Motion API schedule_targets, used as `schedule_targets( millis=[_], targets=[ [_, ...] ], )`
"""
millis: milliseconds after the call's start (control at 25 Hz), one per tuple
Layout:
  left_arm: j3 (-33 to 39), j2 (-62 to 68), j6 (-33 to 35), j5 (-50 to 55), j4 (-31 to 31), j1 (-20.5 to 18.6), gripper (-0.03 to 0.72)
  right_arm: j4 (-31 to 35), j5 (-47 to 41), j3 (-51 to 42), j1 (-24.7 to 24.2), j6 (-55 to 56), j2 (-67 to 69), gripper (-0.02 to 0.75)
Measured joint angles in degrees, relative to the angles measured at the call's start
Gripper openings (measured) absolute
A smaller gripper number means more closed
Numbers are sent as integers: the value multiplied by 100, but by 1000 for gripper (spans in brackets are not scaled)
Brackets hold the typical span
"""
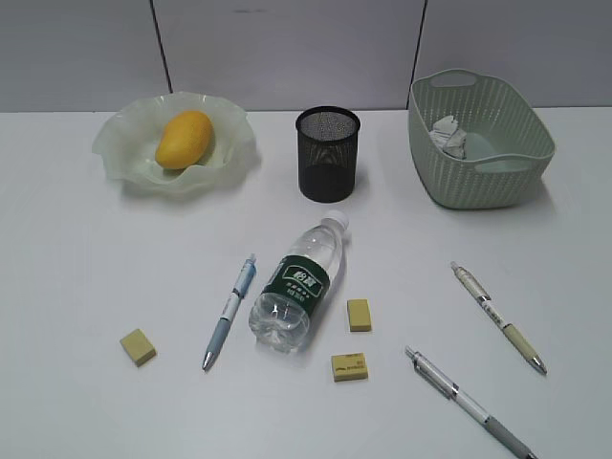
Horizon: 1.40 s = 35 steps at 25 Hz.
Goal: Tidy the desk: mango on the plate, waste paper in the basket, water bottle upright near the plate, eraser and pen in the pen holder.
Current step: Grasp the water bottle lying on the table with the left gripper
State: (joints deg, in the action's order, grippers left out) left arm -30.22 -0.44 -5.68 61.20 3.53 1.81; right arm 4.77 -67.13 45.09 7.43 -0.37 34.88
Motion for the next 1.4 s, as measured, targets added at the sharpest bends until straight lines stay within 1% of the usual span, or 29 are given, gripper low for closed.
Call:
schedule_targets(
  millis=[320, 480, 560, 720, 1280, 1400],
  targets=[
    [0, 0, 0, 0, 0, 0, 239, 0, 92, -911, 0, -10, -2256, 447],
    [0, 0, 0, 0, 0, 0, 239, -176, 181, -1323, 0, -46, -3212, 446],
    [4, 0, 0, 0, 0, 0, 239, -242, 251, -1420, 0, -57, -3483, 446],
    [11, -5, 0, -6, 4, 0, 239, -417, 640, -1562, 0, -68, -3540, 446],
    [18, -5, 0, -6, 4, 0, 239, -477, 717, -1620, -4, -73, -3540, 446],
    [18, -5, 0, -6, 4, 0, 239, -477, 717, -1620, -150, -73, -3540, 446]
  ],
)
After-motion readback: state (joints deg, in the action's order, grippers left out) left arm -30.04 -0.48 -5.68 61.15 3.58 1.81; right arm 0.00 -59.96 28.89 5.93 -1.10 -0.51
